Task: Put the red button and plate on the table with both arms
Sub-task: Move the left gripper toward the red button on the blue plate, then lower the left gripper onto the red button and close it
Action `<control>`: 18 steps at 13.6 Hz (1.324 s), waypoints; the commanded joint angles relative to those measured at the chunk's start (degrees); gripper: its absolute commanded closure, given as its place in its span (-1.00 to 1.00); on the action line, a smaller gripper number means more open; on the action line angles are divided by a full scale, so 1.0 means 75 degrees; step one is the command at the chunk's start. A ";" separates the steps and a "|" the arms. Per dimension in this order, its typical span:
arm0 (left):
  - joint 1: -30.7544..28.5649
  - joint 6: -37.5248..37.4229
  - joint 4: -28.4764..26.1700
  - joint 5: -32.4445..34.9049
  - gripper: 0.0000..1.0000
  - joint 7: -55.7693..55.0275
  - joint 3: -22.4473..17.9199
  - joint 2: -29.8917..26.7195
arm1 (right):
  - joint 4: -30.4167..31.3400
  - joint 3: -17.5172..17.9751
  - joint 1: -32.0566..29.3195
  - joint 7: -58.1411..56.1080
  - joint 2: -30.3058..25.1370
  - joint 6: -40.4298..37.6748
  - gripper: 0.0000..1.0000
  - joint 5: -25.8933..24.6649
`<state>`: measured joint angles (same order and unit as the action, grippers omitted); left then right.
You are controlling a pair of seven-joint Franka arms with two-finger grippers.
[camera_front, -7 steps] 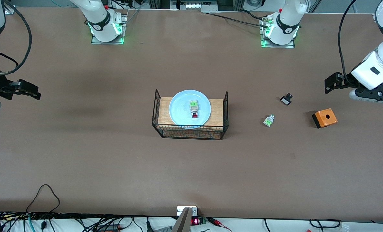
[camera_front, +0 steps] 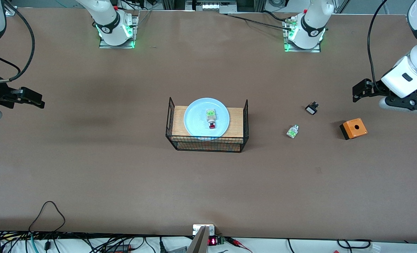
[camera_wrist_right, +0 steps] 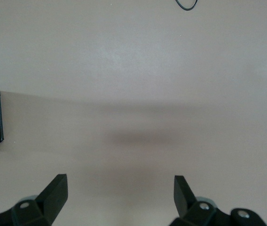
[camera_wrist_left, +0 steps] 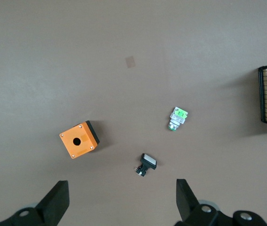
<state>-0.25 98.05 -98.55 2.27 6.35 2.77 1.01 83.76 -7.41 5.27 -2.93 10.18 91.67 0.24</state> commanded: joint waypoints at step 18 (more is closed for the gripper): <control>0.3886 0.0939 0.4059 -0.1264 -1.00 -0.6119 0.1260 0.4399 | 0.0047 0.0086 0.0024 0.0039 0.0084 -0.0316 -1.00 -0.0033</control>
<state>25.81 103.15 -72.08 -7.77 -38.28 13.41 29.46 83.89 -7.03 5.48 -2.96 11.00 90.61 0.24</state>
